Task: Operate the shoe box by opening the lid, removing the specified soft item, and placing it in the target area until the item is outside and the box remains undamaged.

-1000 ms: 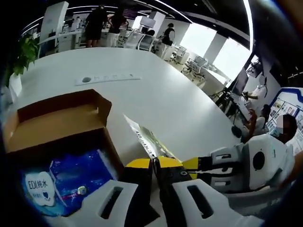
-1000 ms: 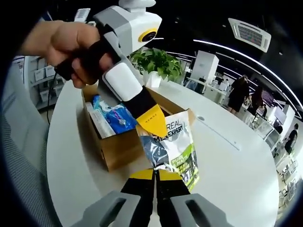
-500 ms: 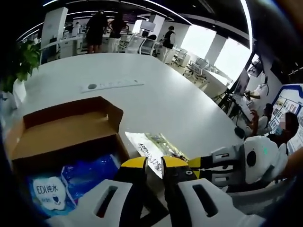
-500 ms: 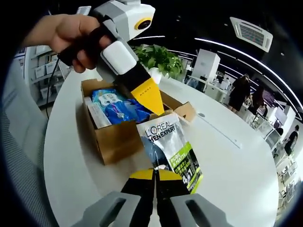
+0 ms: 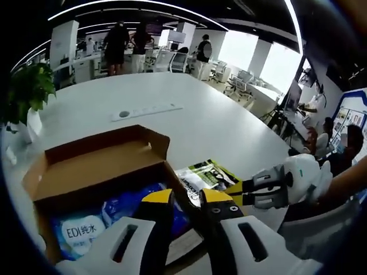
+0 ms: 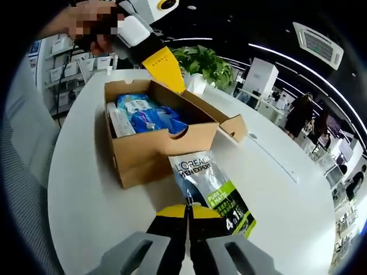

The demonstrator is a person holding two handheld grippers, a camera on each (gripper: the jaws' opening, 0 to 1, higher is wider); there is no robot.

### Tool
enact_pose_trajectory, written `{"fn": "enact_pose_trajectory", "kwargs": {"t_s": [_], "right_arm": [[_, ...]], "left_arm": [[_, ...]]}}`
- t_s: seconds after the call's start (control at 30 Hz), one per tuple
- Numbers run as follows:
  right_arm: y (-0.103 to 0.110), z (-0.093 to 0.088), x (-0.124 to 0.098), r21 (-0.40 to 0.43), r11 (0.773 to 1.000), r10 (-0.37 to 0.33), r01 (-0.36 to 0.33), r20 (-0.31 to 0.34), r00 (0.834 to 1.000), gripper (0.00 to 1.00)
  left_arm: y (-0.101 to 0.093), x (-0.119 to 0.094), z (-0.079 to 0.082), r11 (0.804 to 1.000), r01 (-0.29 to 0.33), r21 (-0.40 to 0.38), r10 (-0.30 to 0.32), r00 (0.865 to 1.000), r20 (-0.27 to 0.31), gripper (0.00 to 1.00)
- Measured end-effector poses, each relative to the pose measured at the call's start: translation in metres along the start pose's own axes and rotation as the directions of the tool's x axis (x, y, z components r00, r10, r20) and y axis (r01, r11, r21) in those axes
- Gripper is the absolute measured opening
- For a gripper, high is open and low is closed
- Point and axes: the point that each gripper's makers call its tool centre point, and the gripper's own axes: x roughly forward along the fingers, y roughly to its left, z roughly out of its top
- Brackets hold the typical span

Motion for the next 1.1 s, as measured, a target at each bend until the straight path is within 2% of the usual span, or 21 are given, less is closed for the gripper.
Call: {"fn": "enact_pose_trajectory", "kwargs": {"t_s": [0.17, 0.5, 0.6, 0.8, 1.0, 1.07, 1.1], "right_arm": [[0.004, -0.008, 0.005, -0.064, 0.997, 0.028, -0.030, -0.033, 0.999, 0.00], [0.011, -0.024, 0.011, -0.075, 0.996, 0.047, -0.054, -0.086, 0.995, 0.00], [0.010, -0.029, 0.011, -0.052, 0.997, 0.043, -0.048, -0.096, 0.994, 0.00], [0.008, -0.035, 0.007, 0.000, 1.000, 0.019, -0.019, -0.098, 0.995, 0.08], [-0.001, -0.039, 0.000, 0.115, 0.992, -0.038, 0.047, -0.075, 0.996, 0.30], [-0.003, -0.038, -0.002, 0.142, 0.988, -0.046, 0.053, -0.057, 0.997, 0.34], [-0.004, -0.037, -0.004, 0.182, 0.982, -0.048, 0.053, -0.031, 0.998, 0.34]], "left_arm": [[0.013, -0.012, -0.001, 1.000, -0.023, -0.016, 0.023, 1.000, 0.017, 0.18], [0.031, -0.031, -0.007, 0.998, -0.061, -0.031, 0.062, 0.998, 0.033, 0.20], [0.038, -0.036, -0.008, 0.997, -0.072, -0.035, 0.074, 0.997, 0.039, 0.20], [0.046, -0.047, -0.011, 0.995, -0.090, -0.045, 0.092, 0.995, 0.049, 0.21], [0.056, -0.058, -0.015, 0.993, -0.105, -0.045, 0.107, 0.992, 0.060, 0.22], [0.056, -0.062, -0.015, 0.993, -0.107, -0.044, 0.109, 0.992, 0.066, 0.23], [0.057, -0.064, -0.016, 0.993, -0.107, -0.045, 0.110, 0.992, 0.069, 0.24]]}}
